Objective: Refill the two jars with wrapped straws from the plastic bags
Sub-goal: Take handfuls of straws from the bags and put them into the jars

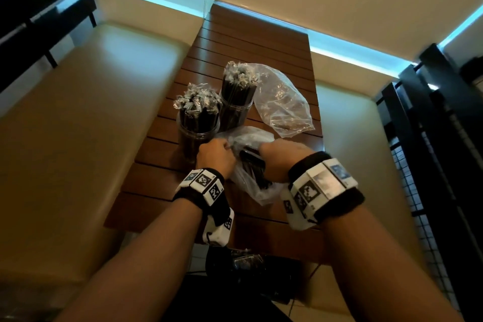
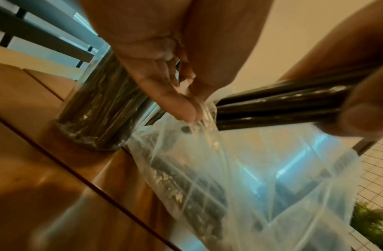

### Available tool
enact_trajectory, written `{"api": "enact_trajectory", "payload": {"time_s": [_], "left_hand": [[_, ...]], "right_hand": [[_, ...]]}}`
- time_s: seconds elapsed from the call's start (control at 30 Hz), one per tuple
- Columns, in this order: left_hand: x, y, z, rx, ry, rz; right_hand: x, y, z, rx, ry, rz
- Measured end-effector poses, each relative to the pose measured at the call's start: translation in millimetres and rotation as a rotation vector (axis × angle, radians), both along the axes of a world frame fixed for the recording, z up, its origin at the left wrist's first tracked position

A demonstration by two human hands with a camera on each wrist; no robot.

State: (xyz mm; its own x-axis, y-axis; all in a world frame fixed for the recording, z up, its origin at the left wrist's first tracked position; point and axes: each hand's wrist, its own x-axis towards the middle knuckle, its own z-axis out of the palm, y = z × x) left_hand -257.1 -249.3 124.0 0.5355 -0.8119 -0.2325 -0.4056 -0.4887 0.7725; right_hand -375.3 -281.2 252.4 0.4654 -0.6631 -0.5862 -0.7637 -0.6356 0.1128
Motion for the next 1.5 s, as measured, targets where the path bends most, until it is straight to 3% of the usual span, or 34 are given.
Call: {"api": "enact_trajectory", "payload": {"time_s": [0.17,0.33,0.47,0.53,0.63,0.73,0.8,0.97,1.03,1.27,1.5], "left_hand": [[6,-2,-5,0.022,0.054,0.083],[2,3,-13,0.044,0.133,0.084],[-6,14,-16,0.112,0.060,-0.039],[-6,21,-19,0.184,-0.010,-0.117],[1,27,-14,0.198,0.028,-0.242],[16,26,1,0.057,0.060,-0.287],[29,25,22,-0.158,0.076,-0.237],[61,29,99,-0.707,0.556,0.041],[70,29,120,-0.808,0.607,0.116],[65,27,143,-0.794,-0.057,-0.033],[65,27,143,-0.905,-0.286,-0.175]], "right_hand": [[-9,1,54,-0.128,0.091,0.104],[-20,3,83,-0.240,-0.038,0.072],[-19,-11,64,-0.163,-0.410,-0.047],[-13,-12,36,-0.175,-0.656,-0.099],[5,-6,-14,-0.185,-1.082,-0.236],[24,4,-49,-0.151,-1.352,-0.348],[31,10,-64,-0.140,-1.421,-0.335],[43,22,-80,-0.149,-1.518,-0.247],[52,27,-85,-0.105,-1.502,-0.218],[86,37,-85,-0.025,-1.618,-0.333],[102,33,-66,-0.087,-1.573,-0.505]]}}
